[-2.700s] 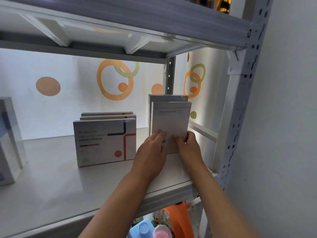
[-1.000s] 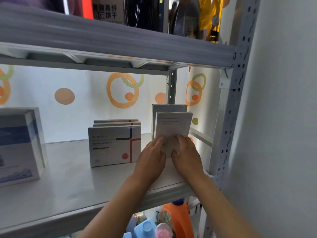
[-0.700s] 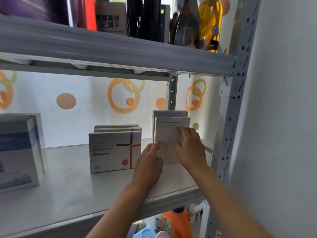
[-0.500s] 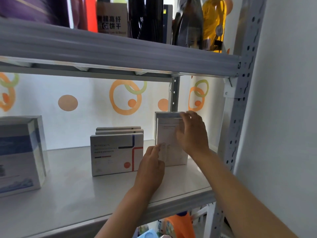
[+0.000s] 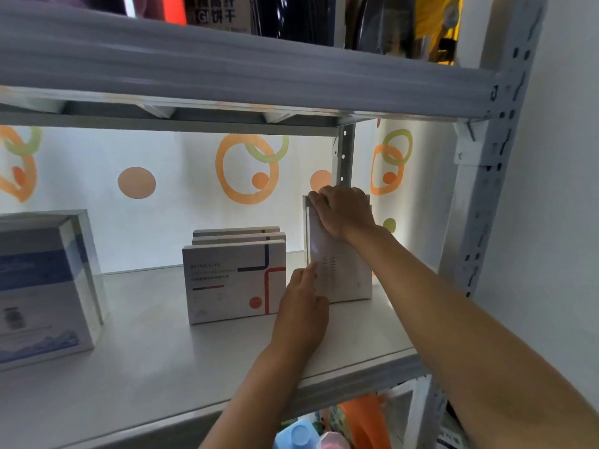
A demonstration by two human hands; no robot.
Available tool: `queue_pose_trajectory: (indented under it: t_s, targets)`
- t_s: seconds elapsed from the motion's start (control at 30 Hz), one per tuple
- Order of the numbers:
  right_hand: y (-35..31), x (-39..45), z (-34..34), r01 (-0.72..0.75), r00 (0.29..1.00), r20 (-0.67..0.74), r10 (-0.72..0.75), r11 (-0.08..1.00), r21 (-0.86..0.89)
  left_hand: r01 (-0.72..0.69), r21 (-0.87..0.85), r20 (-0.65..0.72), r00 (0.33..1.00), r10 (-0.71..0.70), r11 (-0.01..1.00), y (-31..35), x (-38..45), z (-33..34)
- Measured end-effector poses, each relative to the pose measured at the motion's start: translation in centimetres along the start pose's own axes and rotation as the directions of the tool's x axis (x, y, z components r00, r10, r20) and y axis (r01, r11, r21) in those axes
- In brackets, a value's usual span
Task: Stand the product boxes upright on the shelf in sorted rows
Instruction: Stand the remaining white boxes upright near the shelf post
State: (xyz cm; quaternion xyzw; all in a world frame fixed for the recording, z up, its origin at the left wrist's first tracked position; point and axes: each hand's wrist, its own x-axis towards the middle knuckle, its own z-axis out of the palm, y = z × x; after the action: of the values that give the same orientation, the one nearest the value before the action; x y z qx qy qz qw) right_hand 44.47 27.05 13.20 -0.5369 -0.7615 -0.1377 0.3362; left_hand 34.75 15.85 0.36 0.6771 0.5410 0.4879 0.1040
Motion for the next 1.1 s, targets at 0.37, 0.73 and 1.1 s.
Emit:
queue_pose_trajectory:
  t_s: [0.37, 0.73, 1.1]
  targets:
    - [0.4, 0.3, 1.9, 0.017, 0.994, -0.104, -0.019, 1.000, -0.024, -0.013, 0.021, 0.027, 1.000, 0.012, 1.000, -0.2, 0.1, 0.2]
    - [1.0, -0.3, 2.0, 0.035, 0.989, -0.146, -0.037, 0.999, -0.013, 0.037, 0.014, 0.036, 0.999, -0.037, 0.999, 0.3, -0.1, -0.1]
    - [1.1, -0.4, 4.9, -0.204, 0.944, 0.270, 0.189, 0.979, 0.029, 0.030, 0.057, 0.037, 0.999, -0.032, 0.998, 0.2, 0.1, 0.1]
